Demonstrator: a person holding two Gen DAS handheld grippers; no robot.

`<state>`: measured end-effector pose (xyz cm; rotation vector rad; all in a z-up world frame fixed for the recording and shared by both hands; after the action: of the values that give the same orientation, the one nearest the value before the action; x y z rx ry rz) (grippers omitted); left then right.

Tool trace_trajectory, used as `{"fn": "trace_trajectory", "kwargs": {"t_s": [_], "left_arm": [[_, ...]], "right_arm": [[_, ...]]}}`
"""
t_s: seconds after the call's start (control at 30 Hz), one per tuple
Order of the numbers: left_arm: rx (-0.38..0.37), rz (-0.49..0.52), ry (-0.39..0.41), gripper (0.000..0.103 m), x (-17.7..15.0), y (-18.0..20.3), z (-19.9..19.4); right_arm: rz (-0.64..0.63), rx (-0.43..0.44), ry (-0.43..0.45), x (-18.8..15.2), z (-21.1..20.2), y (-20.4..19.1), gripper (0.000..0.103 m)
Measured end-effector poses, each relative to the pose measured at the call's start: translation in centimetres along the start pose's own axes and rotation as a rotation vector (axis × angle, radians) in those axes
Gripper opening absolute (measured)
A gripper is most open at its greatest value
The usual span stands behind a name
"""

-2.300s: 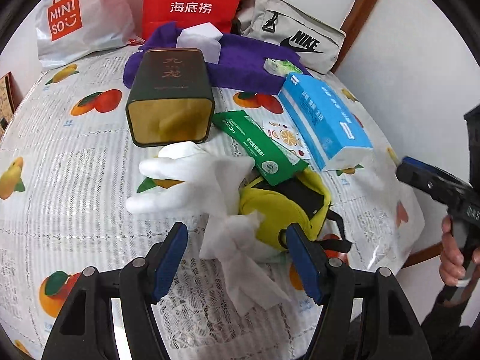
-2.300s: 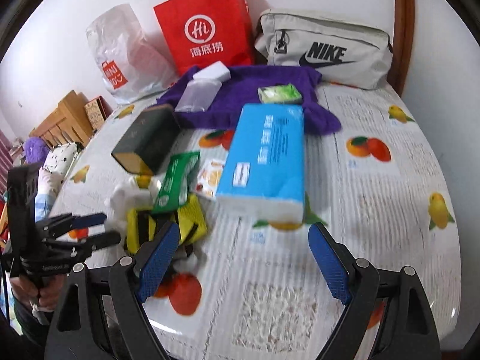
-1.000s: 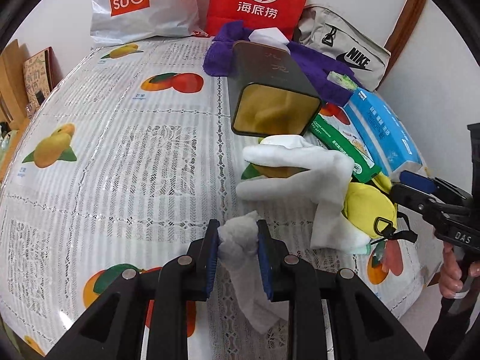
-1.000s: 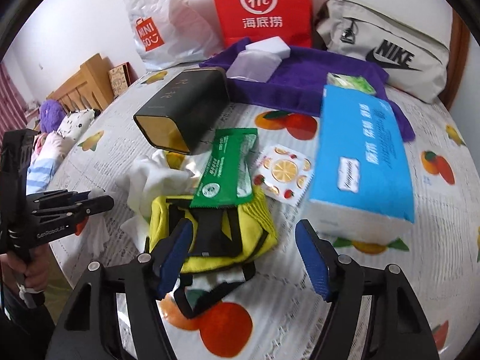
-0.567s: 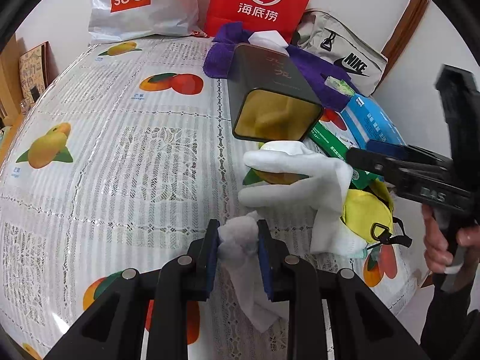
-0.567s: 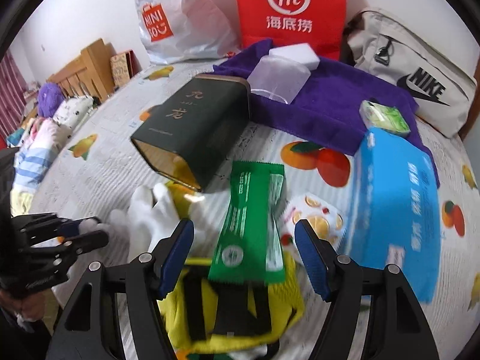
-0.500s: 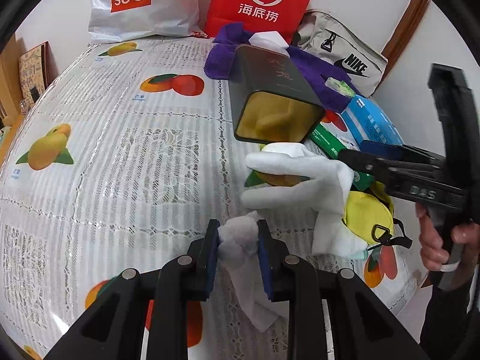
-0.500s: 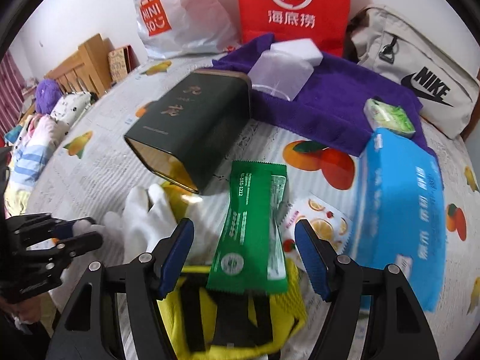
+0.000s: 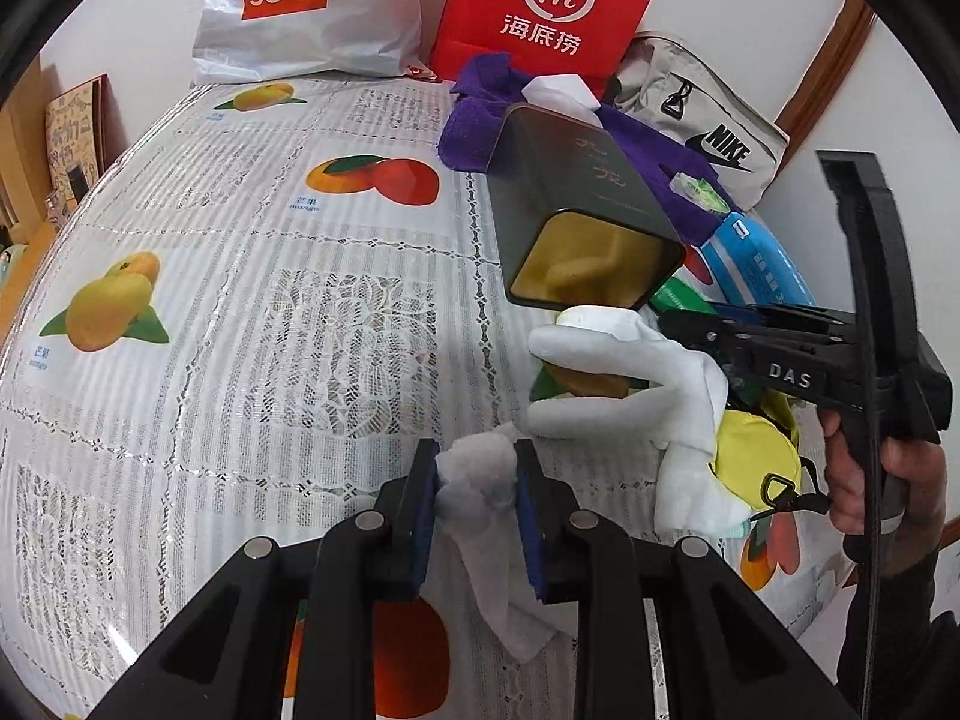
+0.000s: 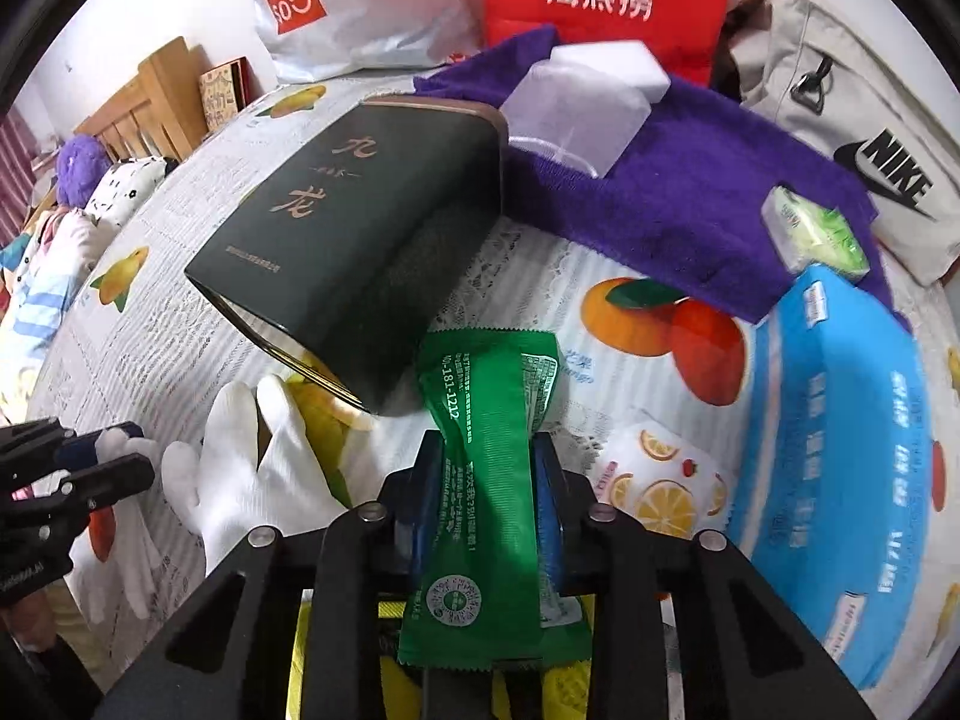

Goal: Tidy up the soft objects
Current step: 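Grasp the green snack packet with the right gripper while the left grasps a white tissue, then carry the snack packet and tissue with both grippers toward the purple towel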

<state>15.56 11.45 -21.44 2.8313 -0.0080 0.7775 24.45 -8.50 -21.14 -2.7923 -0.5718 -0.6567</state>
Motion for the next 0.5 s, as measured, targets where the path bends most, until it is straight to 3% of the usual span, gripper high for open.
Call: {"fn": "trace_trajectory", "kwargs": {"t_s": [0.23,0.5], "left_arm": [[0.006,-0.009,-0.009,0.024,-0.3,0.4,-0.2],[-0.031,-0.012,-0.001,0.024,-0.9,2.6,-1.5]], "right_arm": [[0.021,-0.006,0.057,-1.2,-3.8,0.2,0.028],[0.050,-0.010,0.130,-5.1,-9.3,1.4,0.028]]}}
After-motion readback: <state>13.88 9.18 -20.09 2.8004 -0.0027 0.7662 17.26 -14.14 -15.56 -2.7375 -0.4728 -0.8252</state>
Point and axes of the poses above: each gripper's, at about its wrist camera, not at the fingertips, and z roughly the way its jaws point, y to its right, x to its top, the point moved 3 cm from there along z, roughly the way its jaws point, and after that the axes turned 5 degrees about x, right-handed, at the moved point
